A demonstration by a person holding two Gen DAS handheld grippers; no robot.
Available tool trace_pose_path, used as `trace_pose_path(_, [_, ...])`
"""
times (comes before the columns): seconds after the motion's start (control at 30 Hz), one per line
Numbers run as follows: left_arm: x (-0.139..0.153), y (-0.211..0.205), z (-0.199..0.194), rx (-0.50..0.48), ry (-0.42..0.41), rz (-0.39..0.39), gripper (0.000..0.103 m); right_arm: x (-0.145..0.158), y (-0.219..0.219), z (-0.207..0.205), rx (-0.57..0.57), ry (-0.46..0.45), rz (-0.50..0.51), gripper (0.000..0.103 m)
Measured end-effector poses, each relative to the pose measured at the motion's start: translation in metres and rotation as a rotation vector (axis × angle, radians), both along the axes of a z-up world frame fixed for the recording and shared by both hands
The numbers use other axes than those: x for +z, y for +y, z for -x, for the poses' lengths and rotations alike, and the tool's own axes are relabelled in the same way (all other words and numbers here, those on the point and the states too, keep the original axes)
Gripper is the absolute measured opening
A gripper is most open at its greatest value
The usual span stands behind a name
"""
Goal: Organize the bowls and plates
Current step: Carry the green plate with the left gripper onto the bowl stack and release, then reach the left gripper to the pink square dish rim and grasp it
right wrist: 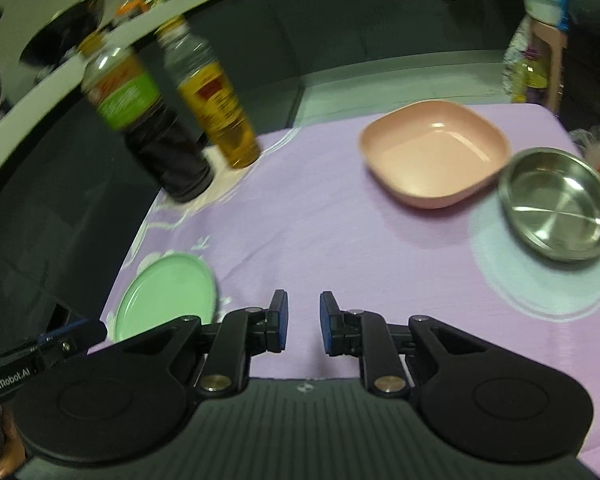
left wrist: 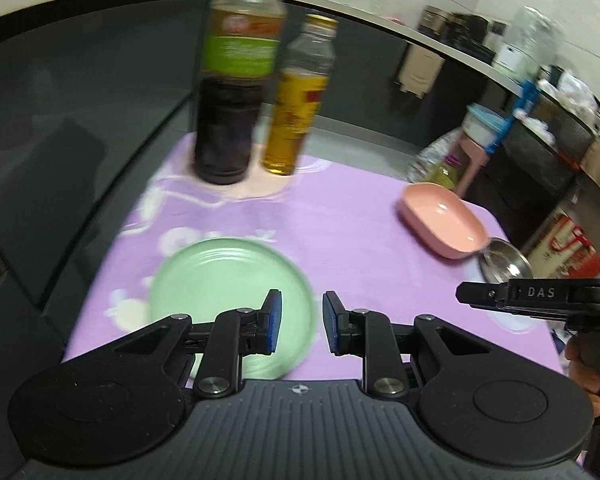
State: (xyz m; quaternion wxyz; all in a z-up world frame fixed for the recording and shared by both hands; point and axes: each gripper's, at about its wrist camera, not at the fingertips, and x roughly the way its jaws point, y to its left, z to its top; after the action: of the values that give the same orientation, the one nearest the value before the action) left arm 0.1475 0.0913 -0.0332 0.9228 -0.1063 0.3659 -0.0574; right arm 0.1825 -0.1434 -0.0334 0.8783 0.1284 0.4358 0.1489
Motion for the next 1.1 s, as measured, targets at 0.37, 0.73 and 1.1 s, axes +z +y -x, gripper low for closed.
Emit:
trace_pose_path(0.37, [0.013, -0.066, -0.049, -0.110, 0.025, -0.036, 0.020, 0.011, -0.070, -0.003, -0.127, -0.068, -0.051, 0.014])
trace_pose_path(0.73, [-0.001, -0.126, -0.115, -0.161, 0.042, -0.025, 0.020, 0.010, -0.111, -0.047, -0.273, -0.105, -0.061, 0.016])
trace_pose_path(1.1, [-0.036, -0.161, -0.163, -0.125, 0.130, -0.004, 0.020, -0.015, -0.117, -0.106, -0.268, -0.072, 0.019, 0.016])
